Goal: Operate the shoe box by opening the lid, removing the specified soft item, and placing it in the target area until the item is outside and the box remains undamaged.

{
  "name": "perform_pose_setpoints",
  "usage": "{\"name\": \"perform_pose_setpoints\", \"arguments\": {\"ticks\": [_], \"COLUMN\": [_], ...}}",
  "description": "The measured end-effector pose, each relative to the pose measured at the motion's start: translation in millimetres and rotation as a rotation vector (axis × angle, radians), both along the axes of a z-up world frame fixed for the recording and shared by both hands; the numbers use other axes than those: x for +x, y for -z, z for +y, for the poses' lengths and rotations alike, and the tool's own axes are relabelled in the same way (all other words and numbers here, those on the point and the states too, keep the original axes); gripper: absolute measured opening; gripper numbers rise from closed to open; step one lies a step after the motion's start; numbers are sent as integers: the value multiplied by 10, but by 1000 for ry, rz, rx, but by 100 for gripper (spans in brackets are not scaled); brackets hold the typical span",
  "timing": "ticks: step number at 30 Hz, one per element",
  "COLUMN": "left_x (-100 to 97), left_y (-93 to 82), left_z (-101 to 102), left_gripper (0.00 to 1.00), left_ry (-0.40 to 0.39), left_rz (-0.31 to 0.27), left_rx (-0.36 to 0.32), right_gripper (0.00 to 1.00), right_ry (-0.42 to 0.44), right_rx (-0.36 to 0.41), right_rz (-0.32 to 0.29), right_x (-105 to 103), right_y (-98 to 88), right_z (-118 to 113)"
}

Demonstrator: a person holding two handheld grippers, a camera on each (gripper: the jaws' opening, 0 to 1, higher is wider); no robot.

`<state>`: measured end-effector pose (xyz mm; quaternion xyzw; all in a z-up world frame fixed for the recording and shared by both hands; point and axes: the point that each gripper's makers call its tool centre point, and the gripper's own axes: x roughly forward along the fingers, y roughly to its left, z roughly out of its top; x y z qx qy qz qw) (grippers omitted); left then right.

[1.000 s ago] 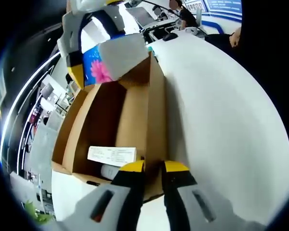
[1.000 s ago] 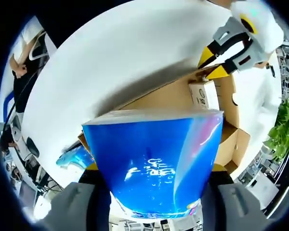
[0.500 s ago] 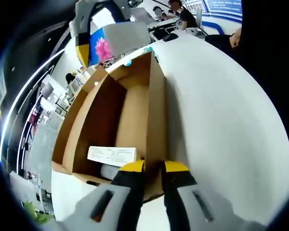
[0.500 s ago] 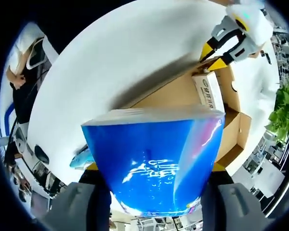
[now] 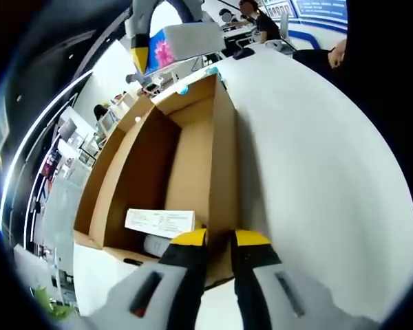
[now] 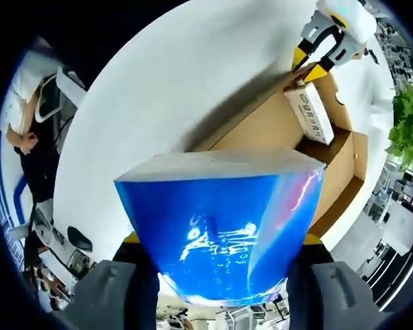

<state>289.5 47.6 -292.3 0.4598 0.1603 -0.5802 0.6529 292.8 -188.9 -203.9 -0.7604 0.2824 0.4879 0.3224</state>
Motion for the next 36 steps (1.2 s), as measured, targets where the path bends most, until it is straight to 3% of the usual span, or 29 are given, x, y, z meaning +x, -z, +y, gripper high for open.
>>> {"name": "perform_pose_setpoints", "arguments": {"ticks": [7, 11, 19, 24, 36], "left_x": [1, 2, 9, 13, 13], "left_y": [-1, -2, -8, -10, -7], "left_z": [0, -1, -4, -6, -11], "left_gripper": [13, 13, 13, 13, 13], "left_ry": [-1, -2, -4, -4, -4], "left_rz": [-2, -2, -3, -3, -3], "left_rx": [1, 3, 4, 4, 4], "right_gripper": [75, 75, 75, 74, 74], "right_ry": [78, 155, 262, 352, 440], "right_rx": [13, 9, -8, -4, -53], "right_rz": [-23, 16, 17, 48, 79], "right_x": [-3, -70, -15, -42, 34], "right_y": [-139, -108, -97, -79, 50], "right_z": [-226, -400, -730, -877, -1184]}}
